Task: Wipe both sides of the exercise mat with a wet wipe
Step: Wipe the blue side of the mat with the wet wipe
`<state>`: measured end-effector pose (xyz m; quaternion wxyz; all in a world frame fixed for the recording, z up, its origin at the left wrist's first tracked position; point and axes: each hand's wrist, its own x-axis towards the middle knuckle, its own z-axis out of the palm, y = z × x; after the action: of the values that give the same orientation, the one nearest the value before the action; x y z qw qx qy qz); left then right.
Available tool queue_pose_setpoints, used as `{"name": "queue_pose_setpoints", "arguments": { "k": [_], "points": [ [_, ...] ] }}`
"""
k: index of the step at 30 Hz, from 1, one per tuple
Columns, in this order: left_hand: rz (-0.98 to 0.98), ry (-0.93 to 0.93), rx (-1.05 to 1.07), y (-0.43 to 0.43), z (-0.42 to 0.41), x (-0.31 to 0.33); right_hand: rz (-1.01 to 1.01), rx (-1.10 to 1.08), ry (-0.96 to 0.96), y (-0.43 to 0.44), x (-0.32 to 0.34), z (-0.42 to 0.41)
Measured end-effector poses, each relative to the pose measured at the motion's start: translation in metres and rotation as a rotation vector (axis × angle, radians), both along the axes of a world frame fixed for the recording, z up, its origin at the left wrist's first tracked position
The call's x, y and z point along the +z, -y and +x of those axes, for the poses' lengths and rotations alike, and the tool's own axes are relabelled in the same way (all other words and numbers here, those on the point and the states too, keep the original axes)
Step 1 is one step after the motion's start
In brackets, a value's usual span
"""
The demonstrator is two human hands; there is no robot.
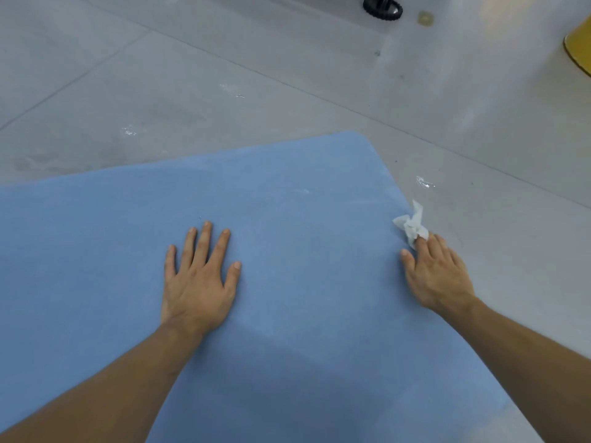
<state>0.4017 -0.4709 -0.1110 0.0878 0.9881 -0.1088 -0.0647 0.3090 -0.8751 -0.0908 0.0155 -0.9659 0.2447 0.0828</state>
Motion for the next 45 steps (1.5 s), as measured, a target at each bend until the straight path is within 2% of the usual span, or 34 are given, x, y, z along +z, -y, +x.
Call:
{"name": "queue_pose_setpoints", "arguments": {
  "k": [4,12,15,20,27,35,39,45],
  "points": [
    [-0.001,0.003,-0.009,-0.001,0.000,-0.003,0.145,-0.035,0.032,-0.014,0.000,0.001],
    [-0.015,-0.006,-0.009,-0.001,0.001,-0.001,0.282,0.372,0.091,-0.133,-0.010,-0.034],
    [-0.012,-0.026,-0.010,-0.001,0.001,0.001,0.290,0.514,0.166,-0.176,-0.017,-0.054],
    [-0.018,-0.013,-0.026,-0.002,0.000,-0.003,0.263,0.691,0.164,-0.228,-0.019,-0.085],
    [-0.034,0.032,-0.016,0.000,-0.025,-0.011,0.139,0.783,0.131,-0.211,-0.015,-0.095],
    [-0.042,0.044,-0.036,0.000,-0.056,-0.013,0.071,0.720,0.090,-0.168,-0.008,-0.080],
    [-0.037,0.053,-0.052,-0.002,-0.063,-0.016,0.024,0.557,0.087,-0.114,-0.006,-0.067],
    [-0.019,0.070,-0.070,-0.004,-0.066,-0.018,-0.020,0.158,0.002,-0.023,0.000,-0.067]
  ]
}}
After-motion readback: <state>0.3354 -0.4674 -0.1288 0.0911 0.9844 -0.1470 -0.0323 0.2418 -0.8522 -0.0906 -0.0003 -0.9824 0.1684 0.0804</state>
